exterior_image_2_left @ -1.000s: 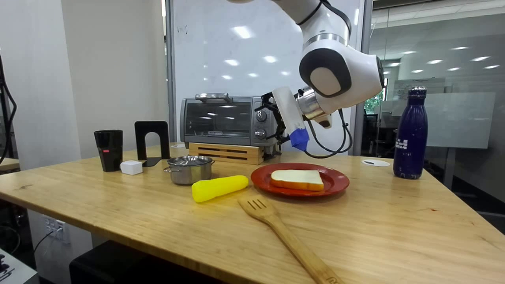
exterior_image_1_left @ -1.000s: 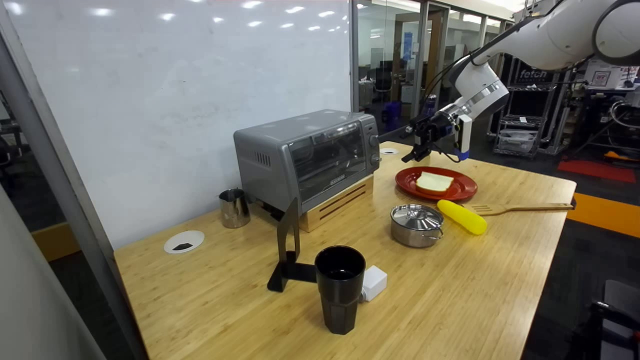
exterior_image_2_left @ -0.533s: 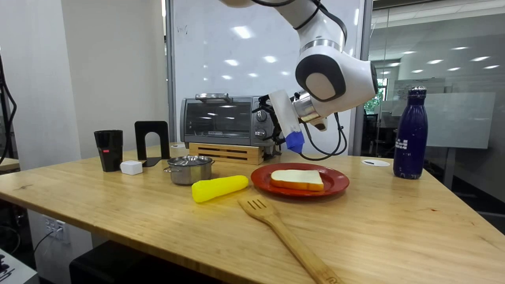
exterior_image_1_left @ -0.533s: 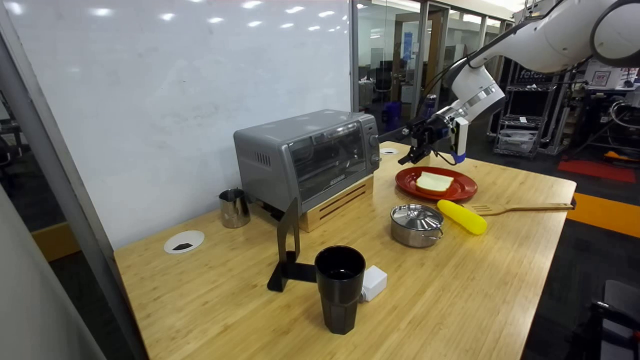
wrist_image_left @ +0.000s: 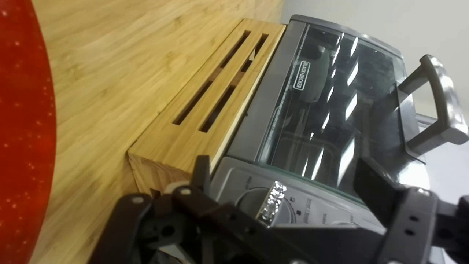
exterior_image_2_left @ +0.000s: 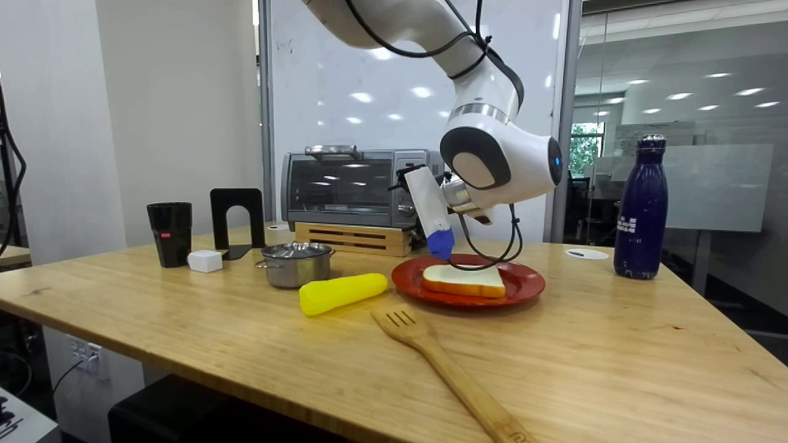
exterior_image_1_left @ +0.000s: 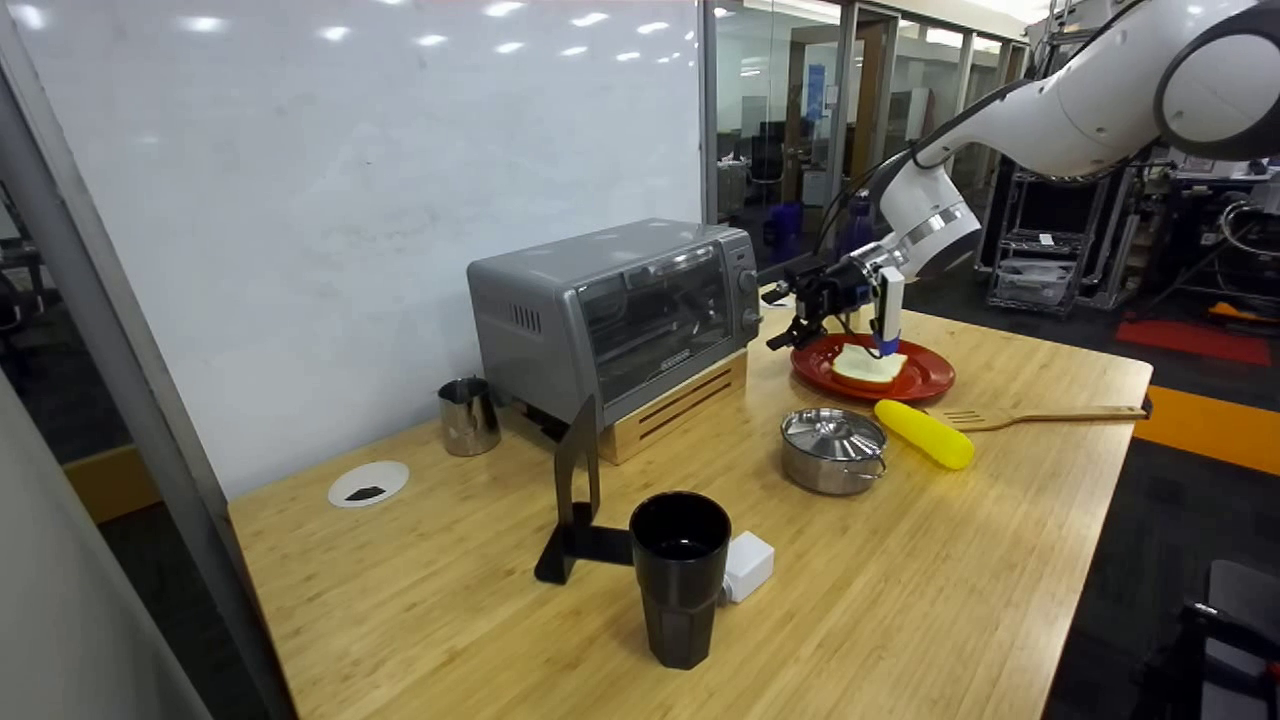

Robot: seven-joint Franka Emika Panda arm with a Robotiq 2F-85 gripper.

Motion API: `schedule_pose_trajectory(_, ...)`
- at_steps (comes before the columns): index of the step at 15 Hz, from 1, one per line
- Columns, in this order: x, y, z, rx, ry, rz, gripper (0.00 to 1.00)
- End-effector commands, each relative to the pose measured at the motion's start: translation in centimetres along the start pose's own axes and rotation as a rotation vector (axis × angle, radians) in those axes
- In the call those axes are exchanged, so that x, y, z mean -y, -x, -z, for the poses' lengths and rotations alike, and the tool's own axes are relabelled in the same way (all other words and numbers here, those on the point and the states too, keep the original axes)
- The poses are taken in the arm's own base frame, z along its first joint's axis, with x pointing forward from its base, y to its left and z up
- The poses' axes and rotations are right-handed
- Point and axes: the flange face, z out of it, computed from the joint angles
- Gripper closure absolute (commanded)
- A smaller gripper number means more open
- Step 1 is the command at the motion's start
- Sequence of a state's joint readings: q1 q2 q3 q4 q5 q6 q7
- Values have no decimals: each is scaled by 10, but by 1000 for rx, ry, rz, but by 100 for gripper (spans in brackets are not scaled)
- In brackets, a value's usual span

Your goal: Twist the bottom knob of the grey microwave oven.

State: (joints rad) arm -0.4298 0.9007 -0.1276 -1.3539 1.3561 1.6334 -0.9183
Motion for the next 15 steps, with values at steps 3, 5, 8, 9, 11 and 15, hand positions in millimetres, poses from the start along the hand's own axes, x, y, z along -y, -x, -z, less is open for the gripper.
schedule_pose_trajectory(3,11,-13,-3,-49,10,68,0)
schedule_pose_trajectory(5,15,-16,2,-58,16,85,13)
schedule_pose_trajectory(8,17,-19,7,-62,27,101,41)
schedule_pose_trajectory(9,17,-20,8,-61,30,103,48)
schedule_pose_trajectory(11,15,-19,10,-57,41,102,62)
schedule_pose_trajectory(15,13,-19,11,-54,75,104,89)
